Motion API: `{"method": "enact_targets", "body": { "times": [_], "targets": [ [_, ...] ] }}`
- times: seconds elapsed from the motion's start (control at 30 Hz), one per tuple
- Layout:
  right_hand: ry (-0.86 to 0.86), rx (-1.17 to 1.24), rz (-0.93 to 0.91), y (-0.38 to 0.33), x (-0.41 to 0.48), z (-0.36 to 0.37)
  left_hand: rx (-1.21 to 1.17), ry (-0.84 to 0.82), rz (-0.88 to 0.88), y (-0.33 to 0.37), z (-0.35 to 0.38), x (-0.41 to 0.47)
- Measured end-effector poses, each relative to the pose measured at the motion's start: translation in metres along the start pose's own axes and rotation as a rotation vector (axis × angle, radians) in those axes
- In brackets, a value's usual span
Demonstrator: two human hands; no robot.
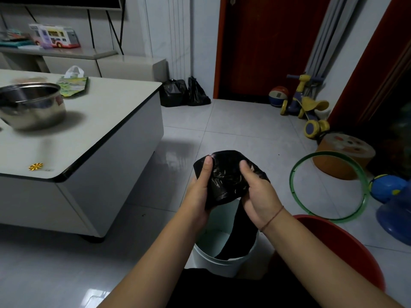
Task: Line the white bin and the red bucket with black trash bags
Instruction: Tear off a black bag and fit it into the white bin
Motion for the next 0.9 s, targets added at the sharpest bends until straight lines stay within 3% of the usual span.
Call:
{"method": "enact_targets", "body": {
  "times": [0.13, 0.43, 0.67, 0.9],
  "targets": [
    [0.043, -0.234, -0.053, 0.0015, -0.0043, 0.0059, 0.057, 0.078, 0.059, 0.0001, 0.0010, -0.0005],
    [0.057, 0.065, 0.035, -0.0046, -0.0005, 0.0002, 0.043, -0.108, -0.020, 0.0016, -0.0015, -0.0037],
    [-0.032, 0.018, -0.031, -0.0067, -0.0037, -0.0002, 0.031, -0.085, -0.006, 0.0019, -0.0016, -0.0027],
    [-0.048, -0.013, -0.040, -0.0073, -0.0062, -0.0023, 0.009, -0.194, -0.075, 0.0037, -0.0024, -0.0061]
  ]
}}
Point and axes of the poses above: each hand's wrist, its own x-axis towards the middle knuckle, its own z-axis out of the palm, y = z × x, the point moved 1 cm from there along x, towards the middle knuckle
